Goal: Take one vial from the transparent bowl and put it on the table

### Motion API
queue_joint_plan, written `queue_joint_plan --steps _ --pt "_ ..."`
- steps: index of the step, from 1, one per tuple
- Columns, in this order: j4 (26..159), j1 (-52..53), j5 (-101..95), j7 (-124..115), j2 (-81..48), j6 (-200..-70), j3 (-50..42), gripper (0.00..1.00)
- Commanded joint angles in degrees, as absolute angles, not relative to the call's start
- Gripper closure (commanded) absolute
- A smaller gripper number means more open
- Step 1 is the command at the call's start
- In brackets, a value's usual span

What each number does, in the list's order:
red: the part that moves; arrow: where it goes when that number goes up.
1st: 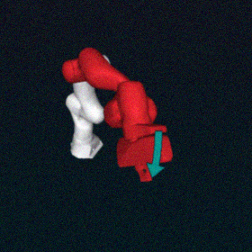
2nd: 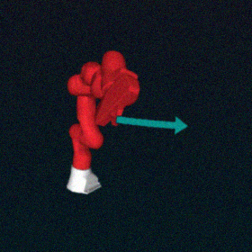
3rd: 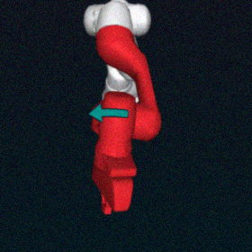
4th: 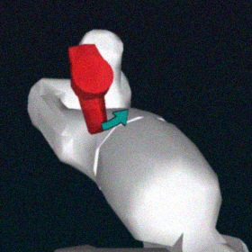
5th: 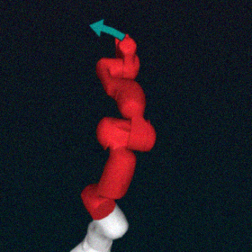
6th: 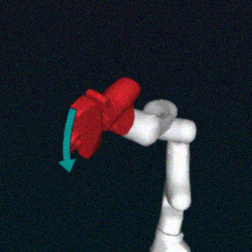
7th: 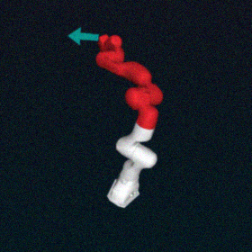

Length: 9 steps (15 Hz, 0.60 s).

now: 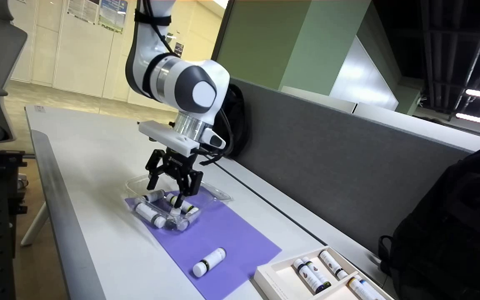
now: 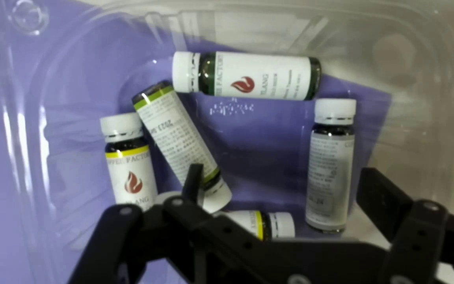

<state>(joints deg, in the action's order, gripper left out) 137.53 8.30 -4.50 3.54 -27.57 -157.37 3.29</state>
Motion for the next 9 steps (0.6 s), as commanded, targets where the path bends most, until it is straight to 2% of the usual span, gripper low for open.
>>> queue_joint_plan --steps 1,7,9 --pt "138.5 9.0 -5.7 1.7 -28.5 -159.7 2.8 0.0" --pt "138.1 11.4 -8.8 0.4 -28.2 -158.1 0.0 0.0" --pt "136.9 11.4 -9.5 1.7 -27.5 -151.6 0.1 0.0"
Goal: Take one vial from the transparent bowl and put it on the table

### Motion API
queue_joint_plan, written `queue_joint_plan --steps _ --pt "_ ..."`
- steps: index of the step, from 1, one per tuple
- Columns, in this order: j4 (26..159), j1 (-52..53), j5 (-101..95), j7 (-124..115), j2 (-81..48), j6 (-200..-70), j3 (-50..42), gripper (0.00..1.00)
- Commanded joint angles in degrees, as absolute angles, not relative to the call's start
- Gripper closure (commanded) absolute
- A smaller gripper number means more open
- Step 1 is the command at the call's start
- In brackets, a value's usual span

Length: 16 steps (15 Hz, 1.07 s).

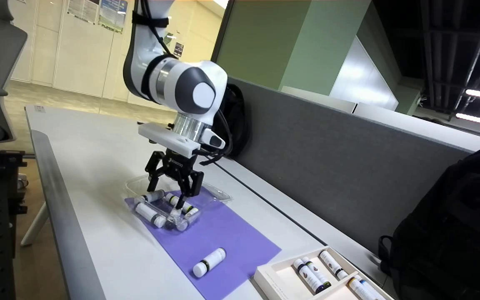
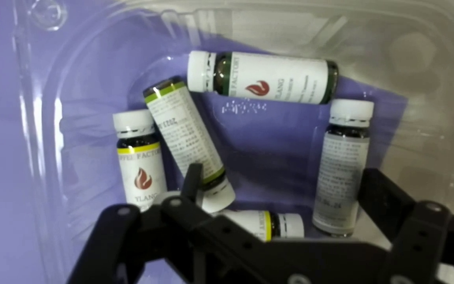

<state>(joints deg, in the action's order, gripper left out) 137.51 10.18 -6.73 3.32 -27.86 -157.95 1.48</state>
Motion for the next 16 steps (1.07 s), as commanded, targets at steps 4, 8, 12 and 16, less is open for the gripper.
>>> queue_joint_plan --steps 4,8,12,16 --pt "135.3 14.3 -15.6 -3.1 -26.2 -144.4 -3.6 0.0" --pt "134.5 15.3 -20.7 -7.0 -25.6 -141.0 -4.7 0.0" --pt "134.0 12.7 -15.8 -6.0 -25.3 -137.2 -1.1 0.0" --pt "133.6 10.6 -4.0 -9.3 -25.4 -134.4 2.2 0.0"
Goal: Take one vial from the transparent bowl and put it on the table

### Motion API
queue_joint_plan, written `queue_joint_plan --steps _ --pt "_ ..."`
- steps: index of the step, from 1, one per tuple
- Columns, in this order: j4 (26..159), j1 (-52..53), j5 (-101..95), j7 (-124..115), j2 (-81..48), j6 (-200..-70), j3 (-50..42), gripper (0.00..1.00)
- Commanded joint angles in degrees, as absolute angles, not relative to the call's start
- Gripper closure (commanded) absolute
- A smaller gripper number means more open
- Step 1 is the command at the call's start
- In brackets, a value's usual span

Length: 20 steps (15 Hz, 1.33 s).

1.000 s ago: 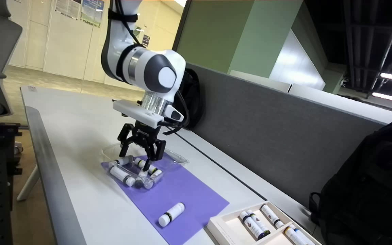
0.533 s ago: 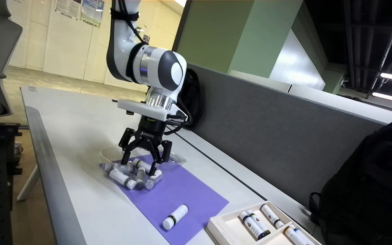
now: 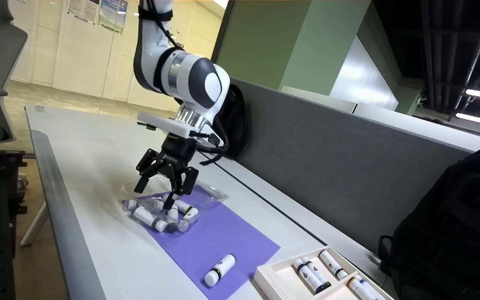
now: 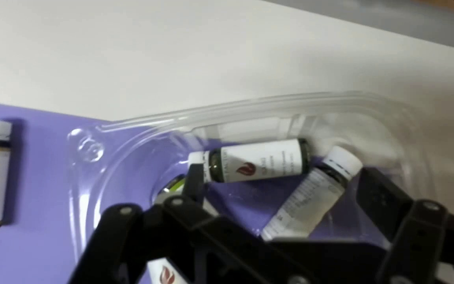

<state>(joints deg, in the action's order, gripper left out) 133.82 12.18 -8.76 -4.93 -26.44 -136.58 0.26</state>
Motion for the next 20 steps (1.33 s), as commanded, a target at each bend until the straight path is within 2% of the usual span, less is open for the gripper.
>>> queue_joint_plan --steps 1,10,20 --pt "134.1 10.3 -1.9 -10.3 -25.1 -135.4 2.4 0.0" --pt "138.1 11.0 6.7 -22.7 -24.2 -149.4 0.3 0.0" --pt "138.8 14.5 7.4 -35.6 -26.0 -151.3 -2.3 0.0"
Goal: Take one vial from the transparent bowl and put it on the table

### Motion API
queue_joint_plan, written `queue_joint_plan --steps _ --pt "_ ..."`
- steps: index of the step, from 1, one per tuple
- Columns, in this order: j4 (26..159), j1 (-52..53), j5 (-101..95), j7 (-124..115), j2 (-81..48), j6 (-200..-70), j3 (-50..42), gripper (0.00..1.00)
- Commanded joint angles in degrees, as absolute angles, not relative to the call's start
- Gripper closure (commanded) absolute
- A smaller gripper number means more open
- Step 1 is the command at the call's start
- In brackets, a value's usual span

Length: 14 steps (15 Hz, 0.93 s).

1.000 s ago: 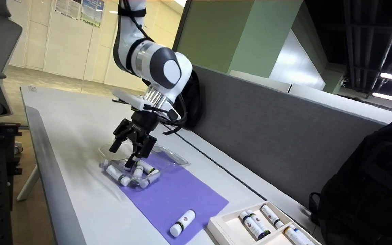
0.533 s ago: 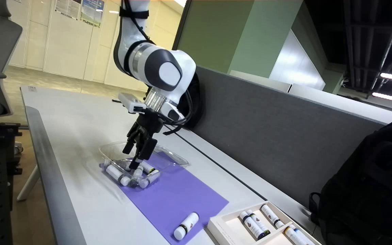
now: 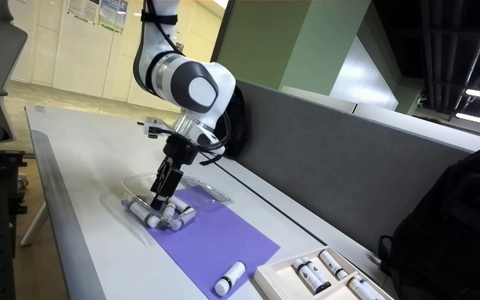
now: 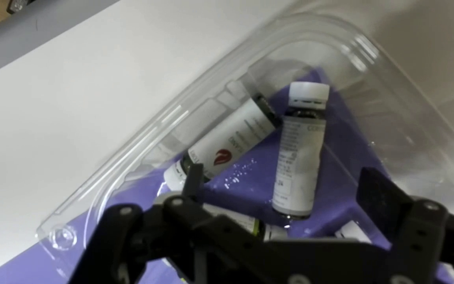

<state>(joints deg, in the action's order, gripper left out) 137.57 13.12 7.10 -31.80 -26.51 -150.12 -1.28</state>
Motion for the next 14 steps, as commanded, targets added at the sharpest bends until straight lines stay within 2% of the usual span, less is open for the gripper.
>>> queue_joint_plan --steps 1,8,9,10,11,14 --pt "138.8 14.5 7.5 -35.9 -26.2 -151.6 -2.1 0.0" --pt "138.8 15.2 7.5 -35.9 -28.9 -156.6 -1.9 0.0" --pt "138.9 15.6 7.2 -35.7 -29.1 -157.6 -2.1 0.25" --pt "139.0 16.2 6.8 -36.1 -29.3 -158.4 -2.5 0.26" --pt "139.0 16.4 6.8 -35.9 -29.4 -159.0 -2.6 0.32" --pt "139.2 17.1 7.2 -35.7 -29.4 -160.3 -2.7 0.54"
